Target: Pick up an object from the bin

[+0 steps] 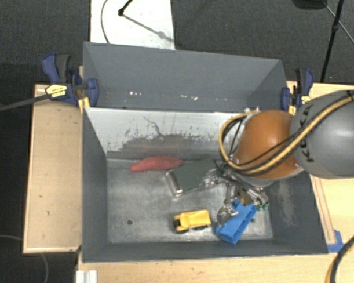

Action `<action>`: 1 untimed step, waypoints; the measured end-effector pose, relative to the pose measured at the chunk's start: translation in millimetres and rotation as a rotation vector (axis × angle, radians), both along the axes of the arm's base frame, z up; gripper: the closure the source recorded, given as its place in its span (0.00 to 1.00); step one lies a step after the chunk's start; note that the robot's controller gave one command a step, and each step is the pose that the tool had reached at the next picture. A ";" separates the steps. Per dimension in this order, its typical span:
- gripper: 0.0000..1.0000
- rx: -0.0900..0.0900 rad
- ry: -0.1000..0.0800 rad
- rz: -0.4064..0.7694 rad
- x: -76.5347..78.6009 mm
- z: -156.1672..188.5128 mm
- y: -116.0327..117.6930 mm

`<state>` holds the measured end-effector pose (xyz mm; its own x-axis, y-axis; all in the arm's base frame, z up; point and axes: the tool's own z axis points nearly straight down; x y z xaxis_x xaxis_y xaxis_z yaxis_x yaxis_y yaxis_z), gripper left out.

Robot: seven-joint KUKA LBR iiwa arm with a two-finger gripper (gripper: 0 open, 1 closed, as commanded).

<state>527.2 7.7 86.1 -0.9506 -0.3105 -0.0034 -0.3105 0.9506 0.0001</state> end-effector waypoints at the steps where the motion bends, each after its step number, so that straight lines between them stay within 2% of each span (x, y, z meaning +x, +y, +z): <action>1: 0.00 0.000 0.000 -0.001 0.0 0.0 0.0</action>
Offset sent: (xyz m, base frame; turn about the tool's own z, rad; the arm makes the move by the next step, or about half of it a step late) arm -0.0160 0.1025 -0.0082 -0.0336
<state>527.2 7.7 86.0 -0.9508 -0.3098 -0.0033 -0.3098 0.9508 0.0002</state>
